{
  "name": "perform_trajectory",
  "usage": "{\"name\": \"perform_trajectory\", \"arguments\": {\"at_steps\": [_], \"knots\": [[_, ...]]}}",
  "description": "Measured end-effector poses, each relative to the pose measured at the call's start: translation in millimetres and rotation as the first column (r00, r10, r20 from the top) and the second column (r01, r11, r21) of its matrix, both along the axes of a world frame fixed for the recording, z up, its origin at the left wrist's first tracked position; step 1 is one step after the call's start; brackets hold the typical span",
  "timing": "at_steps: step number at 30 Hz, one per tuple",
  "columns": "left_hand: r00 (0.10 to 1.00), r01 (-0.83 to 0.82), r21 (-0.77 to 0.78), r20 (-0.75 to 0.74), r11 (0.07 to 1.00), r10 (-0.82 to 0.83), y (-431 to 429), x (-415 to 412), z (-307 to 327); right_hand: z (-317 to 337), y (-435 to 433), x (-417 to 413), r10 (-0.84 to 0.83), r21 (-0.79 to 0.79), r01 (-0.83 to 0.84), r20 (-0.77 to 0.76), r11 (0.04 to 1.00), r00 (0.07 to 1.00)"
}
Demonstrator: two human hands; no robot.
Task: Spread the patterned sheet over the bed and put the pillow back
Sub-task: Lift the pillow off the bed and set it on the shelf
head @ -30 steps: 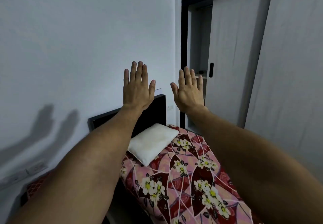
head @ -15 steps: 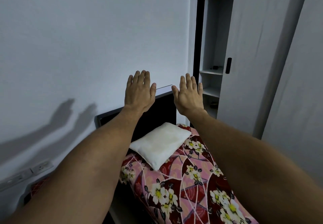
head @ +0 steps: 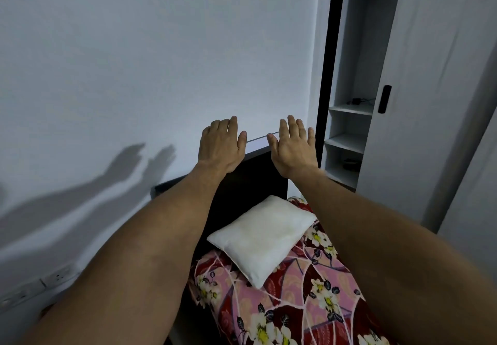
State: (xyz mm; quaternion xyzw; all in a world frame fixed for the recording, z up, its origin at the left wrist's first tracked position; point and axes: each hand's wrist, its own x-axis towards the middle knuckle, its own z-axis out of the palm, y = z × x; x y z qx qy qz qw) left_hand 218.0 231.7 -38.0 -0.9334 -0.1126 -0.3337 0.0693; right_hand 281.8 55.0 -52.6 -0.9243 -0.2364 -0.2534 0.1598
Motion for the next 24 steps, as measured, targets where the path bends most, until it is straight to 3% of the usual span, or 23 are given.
{"name": "perform_trajectory", "arguments": {"at_steps": [9, 20, 24], "knots": [[0.992, 0.042, -0.066, -0.116, 0.997, -0.049, 77, 73, -22, -29, 62, 62, -0.062, -0.026, 0.060, -0.068, 0.998, 0.996], [0.962, 0.242, -0.115, -0.103, 0.963, -0.254, 152, 194, -56, -65, 132, 137, -0.230, 0.032, 0.238, -0.155, 0.971, 0.961], [0.938, 0.279, -0.177, -0.163, 0.944, -0.307, 161, 230, -77, -84, 142, 160, -0.271, 0.023, 0.282, -0.212, 0.959, 0.939]]}}
